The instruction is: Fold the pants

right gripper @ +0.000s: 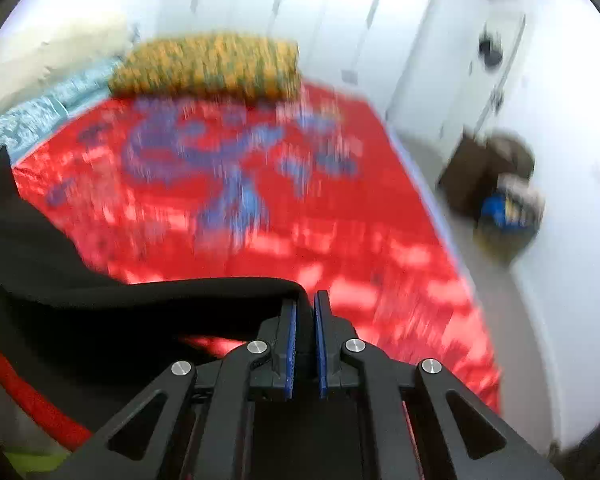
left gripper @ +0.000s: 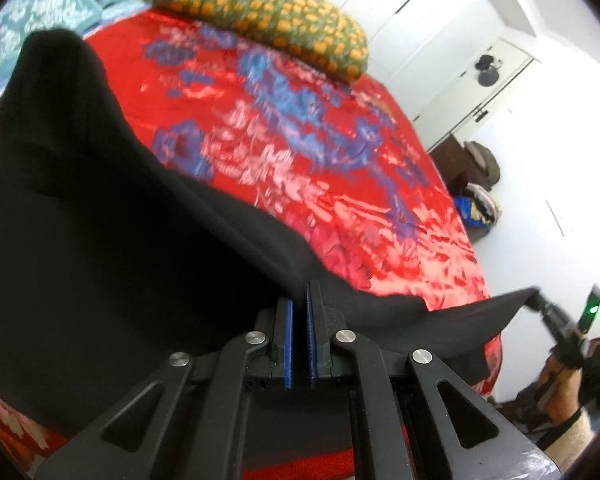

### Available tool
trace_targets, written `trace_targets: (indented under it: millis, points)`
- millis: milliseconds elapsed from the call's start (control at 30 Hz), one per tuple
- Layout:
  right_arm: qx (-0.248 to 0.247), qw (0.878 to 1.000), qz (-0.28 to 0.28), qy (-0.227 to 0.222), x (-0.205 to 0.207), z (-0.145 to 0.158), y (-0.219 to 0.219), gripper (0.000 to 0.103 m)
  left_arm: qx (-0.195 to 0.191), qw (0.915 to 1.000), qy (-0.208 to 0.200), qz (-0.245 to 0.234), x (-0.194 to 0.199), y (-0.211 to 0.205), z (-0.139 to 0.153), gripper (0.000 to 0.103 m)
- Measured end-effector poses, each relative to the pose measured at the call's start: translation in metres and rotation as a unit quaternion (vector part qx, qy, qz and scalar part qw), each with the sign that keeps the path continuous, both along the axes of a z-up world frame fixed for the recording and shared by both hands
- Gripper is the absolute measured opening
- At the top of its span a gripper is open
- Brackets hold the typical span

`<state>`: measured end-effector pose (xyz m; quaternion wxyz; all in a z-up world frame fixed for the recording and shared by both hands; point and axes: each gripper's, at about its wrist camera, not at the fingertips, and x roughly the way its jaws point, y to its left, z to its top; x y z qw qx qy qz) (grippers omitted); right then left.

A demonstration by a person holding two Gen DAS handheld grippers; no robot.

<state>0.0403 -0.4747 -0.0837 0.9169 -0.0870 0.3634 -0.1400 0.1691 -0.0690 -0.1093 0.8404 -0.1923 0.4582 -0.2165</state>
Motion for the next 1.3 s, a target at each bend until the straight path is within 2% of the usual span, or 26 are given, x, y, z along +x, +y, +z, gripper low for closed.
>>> trace_targets:
  millis: [67,100,200,267,367,533,633,800,933,967,1033,1067,1133,1200,1267,1300]
  points:
    - [-0.026,0.999,0.021,-0.007,-0.006,0.010,0.005,0.009,0.013,0.9999,0.002,-0.007,-0.008,-0.002,-0.005,0.004]
    - [-0.035,0.999,0.029,0.006,-0.011,0.004,0.005,0.009,0.019,0.9997,0.011,-0.011,-0.013,-0.002,-0.012,0.004]
    - [-0.043,0.993,0.035,0.105,-0.024,-0.054,-0.007,0.009,0.029,0.9978,0.053,-0.028,-0.033,-0.005,-0.044,0.004]
    - [-0.041,0.984,0.040,0.171,-0.036,-0.097,-0.011,0.009,0.043,0.9956,0.066,-0.050,-0.045,-0.016,-0.055,0.004]
    - [-0.037,0.975,0.040,0.213,-0.055,-0.127,-0.009,0.008,0.066,0.9925,0.059,-0.084,-0.057,-0.034,-0.055,0.004]
    - [-0.029,0.975,0.021,0.218,-0.067,-0.129,-0.022,0.008,0.069,0.9891,0.067,-0.111,-0.062,-0.049,-0.059,0.003]
    - [-0.037,0.976,0.020,0.212,-0.065,-0.121,-0.026,0.009,0.086,0.9866,0.065,-0.122,-0.070,-0.056,-0.061,0.003]
    - [-0.045,0.965,0.031,0.255,-0.066,-0.141,-0.030,0.009,0.088,0.9850,0.083,-0.123,-0.070,-0.052,-0.070,0.003]
    - [-0.046,0.968,0.027,0.246,-0.075,-0.135,-0.031,0.012,0.092,0.9838,0.083,-0.129,-0.072,-0.053,-0.071,0.003]
    - [-0.047,0.968,0.025,0.247,-0.078,-0.134,-0.032,0.017,0.093,0.9837,0.083,-0.130,-0.073,-0.053,-0.071,0.003]
    - [-0.058,0.963,0.015,0.262,-0.084,-0.135,-0.036,0.043,0.090,0.9837,0.086,-0.130,-0.072,-0.052,-0.073,0.003]
    - [-0.066,0.961,0.008,0.267,-0.088,-0.135,-0.039,0.062,0.089,0.9837,0.087,-0.130,-0.072,-0.051,-0.073,0.003]
    - [-0.071,0.962,-0.008,0.262,-0.097,-0.130,-0.049,0.063,0.087,0.9839,0.087,-0.130,-0.072,-0.050,-0.074,0.003]
    - [-0.054,0.964,-0.048,0.255,-0.104,-0.120,-0.063,0.063,0.086,0.9840,0.088,-0.129,-0.072,-0.050,-0.075,0.003]
    - [0.014,0.973,-0.077,0.216,-0.107,-0.103,-0.072,0.063,0.082,0.9844,0.088,-0.129,-0.071,-0.049,-0.074,0.003]
    - [0.076,0.976,-0.087,0.186,-0.107,-0.093,-0.075,0.063,0.081,0.9845,0.088,-0.128,-0.071,-0.049,-0.073,0.003]
